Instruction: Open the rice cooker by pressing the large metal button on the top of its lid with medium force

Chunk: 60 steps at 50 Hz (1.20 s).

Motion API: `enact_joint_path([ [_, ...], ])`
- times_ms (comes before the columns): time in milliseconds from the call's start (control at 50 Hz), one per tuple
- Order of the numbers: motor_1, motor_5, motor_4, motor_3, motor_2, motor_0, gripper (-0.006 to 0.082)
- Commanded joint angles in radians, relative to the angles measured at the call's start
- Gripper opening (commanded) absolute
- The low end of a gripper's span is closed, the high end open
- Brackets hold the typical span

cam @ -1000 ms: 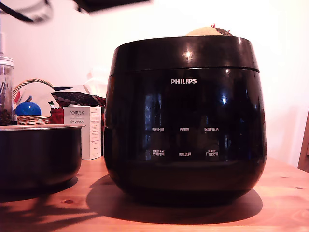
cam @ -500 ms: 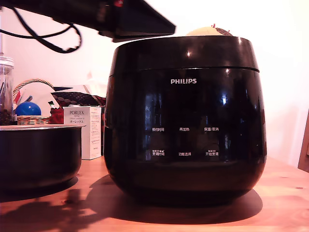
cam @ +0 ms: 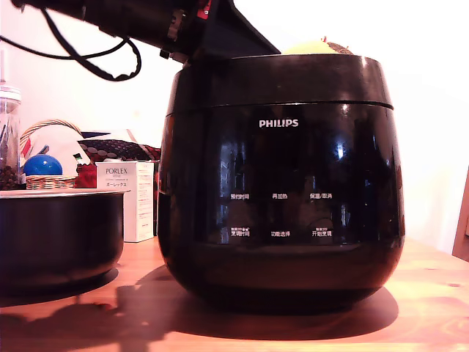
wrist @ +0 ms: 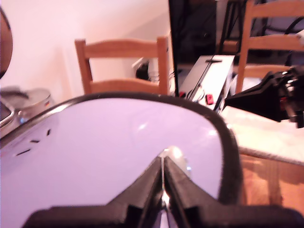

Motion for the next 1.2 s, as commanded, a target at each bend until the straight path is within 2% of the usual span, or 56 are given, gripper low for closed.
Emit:
enact_joint_path([
  [0,0.019,0.024,-0.014,-0.040,-0.010,-0.004,-0.0020],
  [640,0.121,0.092,-0.058,-0.254,-0.010,-0.030,-0.0019],
  [960,0.145,0.100,-0.115,-0.278,-0.010,-0.027,-0.0020],
  [1180,0.145,0.105,-0.118,-0.320,-0.010,-0.014,-0.0020],
])
